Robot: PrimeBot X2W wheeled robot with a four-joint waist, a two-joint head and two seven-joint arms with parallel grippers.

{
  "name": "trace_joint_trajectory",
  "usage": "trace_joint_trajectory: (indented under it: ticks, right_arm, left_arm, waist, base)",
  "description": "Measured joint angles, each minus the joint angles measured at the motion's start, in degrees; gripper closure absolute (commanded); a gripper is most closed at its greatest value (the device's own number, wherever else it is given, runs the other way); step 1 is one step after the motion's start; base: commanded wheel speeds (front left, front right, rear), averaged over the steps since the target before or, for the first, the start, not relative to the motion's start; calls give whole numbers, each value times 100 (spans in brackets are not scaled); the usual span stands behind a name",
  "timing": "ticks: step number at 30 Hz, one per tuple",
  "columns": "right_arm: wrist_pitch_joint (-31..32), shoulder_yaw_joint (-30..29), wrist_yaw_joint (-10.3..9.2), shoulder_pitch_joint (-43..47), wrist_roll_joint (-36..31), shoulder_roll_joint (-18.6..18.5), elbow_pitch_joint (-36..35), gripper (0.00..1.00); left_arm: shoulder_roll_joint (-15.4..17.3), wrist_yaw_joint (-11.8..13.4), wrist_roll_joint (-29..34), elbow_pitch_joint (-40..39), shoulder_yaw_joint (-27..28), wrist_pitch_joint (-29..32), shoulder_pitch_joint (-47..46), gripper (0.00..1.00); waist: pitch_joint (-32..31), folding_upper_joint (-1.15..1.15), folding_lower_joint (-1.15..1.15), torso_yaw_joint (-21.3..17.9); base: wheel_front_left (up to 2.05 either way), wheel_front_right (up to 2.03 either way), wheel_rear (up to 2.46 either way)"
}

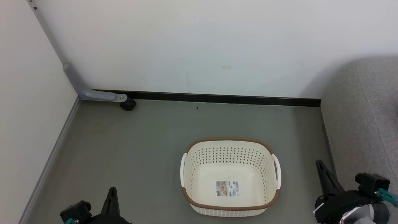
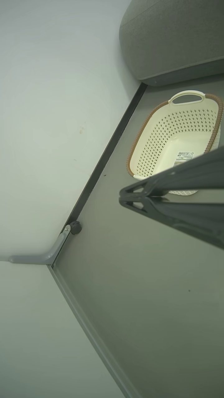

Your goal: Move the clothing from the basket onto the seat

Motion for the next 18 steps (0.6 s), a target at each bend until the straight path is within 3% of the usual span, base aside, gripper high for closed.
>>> trace_joint_trajectory:
  ticks: [18]
  right_arm:
    - [386,-406,0,42,1308,140,-272,100]
  left_arm:
    - [-77,-207,-1104,-213,346,390,-1,100]
  waist:
    - [0,0,0,-102]
  base:
    - [0,0,0]
